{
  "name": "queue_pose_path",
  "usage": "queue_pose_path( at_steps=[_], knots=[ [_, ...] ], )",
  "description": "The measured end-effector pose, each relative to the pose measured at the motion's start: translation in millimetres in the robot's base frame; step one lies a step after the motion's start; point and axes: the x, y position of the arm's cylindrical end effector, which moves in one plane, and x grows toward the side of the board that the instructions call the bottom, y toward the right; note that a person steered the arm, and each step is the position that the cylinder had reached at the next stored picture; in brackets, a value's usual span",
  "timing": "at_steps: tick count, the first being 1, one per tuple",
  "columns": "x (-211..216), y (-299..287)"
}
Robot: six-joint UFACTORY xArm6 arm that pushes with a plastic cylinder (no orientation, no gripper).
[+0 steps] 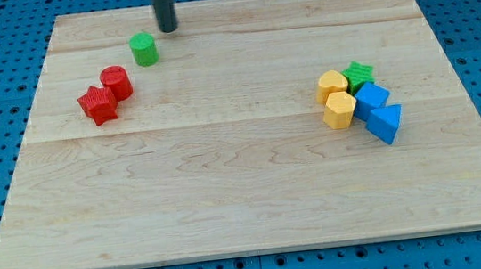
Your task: Separate the yellow heart from the green star
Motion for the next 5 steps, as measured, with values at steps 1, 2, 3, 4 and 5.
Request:
queue_pose_path(
  at_steps=[1,2,3,4,5],
  knots=[
    [26.8,-1.2],
    [41.0,60.3],
    [21.2,191.1],
    [21.7,333.8],
    [87.1,389.0]
  ],
)
